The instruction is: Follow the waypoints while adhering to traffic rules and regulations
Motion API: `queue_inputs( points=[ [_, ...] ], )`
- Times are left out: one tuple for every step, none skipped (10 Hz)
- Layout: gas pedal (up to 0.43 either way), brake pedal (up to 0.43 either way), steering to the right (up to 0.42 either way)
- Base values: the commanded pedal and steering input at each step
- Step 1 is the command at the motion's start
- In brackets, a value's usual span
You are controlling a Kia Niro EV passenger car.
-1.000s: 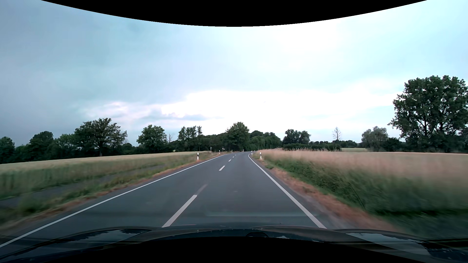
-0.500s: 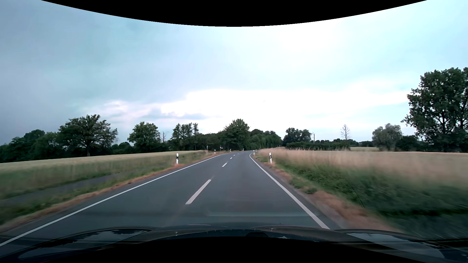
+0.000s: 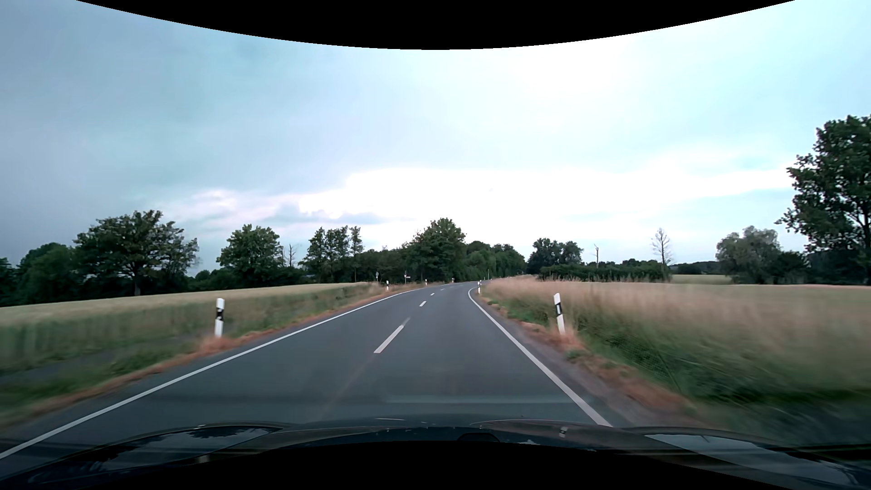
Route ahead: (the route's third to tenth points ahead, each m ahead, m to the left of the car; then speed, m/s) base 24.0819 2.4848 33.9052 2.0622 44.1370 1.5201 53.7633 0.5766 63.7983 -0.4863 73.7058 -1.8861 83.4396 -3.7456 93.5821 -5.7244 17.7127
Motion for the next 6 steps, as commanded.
queue_inputs(
  points=[
    [0.0,0.0,0.0],
    [0.0,0.0,0.0],
    [0.0,0.0,0.0],
    [0.0,0.0,0.0],
    [0.0,0.0,0.0],
    [0.0,0.0,0.0]
  ],
)
